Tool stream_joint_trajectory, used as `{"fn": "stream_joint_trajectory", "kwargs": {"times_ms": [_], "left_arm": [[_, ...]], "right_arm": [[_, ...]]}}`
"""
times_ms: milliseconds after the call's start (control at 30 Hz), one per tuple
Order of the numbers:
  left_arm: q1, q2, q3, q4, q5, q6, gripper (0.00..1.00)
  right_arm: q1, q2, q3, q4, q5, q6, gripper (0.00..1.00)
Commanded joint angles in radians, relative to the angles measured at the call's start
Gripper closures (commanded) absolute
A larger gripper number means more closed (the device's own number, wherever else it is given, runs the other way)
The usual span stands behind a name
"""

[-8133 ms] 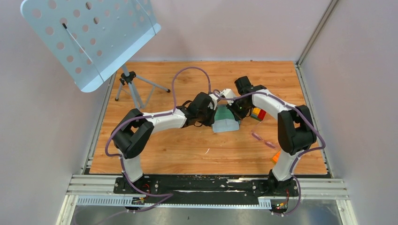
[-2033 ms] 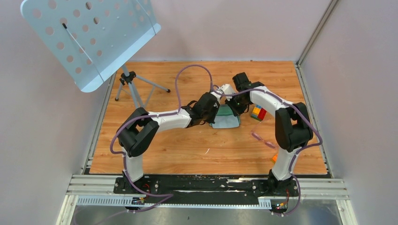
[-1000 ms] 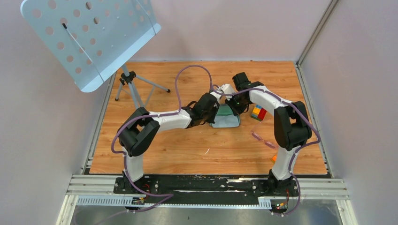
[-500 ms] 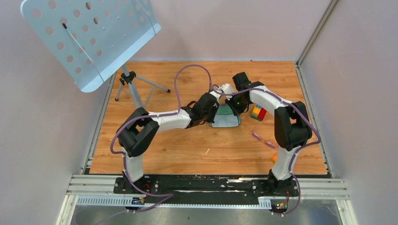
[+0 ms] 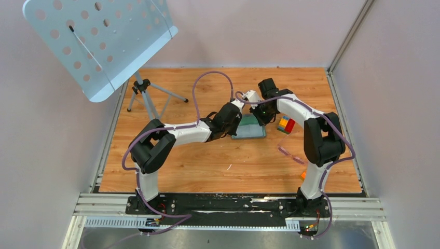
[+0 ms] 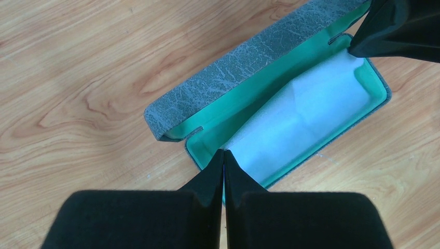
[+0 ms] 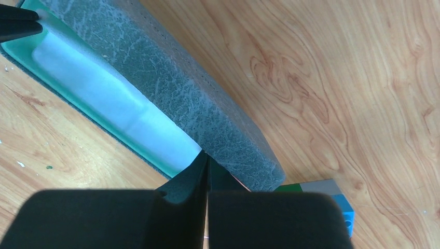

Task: Organize the sunglasses
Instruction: Place the glasses cleaning cloth in the sunglasses case.

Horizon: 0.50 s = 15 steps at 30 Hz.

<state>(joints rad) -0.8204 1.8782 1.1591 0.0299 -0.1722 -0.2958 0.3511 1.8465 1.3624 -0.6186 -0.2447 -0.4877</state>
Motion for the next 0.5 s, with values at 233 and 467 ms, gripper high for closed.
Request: {"fn": "stream_joint_trajectory", "kwargs": {"times_ms": [233,467], "left_arm": [[0.004,0.026,0.018,0.003,-0.02,-0.006,0.89],[0.004,0.009,0.026,-0.022,-0.033,-0.012,0.73]], "right_arm": [[-0.012,0.021,0.017,0.002,0.0,0.03,0.98],[-0.012,-0.008,0.01,0.0,0.002,0.049,0.86]]}}
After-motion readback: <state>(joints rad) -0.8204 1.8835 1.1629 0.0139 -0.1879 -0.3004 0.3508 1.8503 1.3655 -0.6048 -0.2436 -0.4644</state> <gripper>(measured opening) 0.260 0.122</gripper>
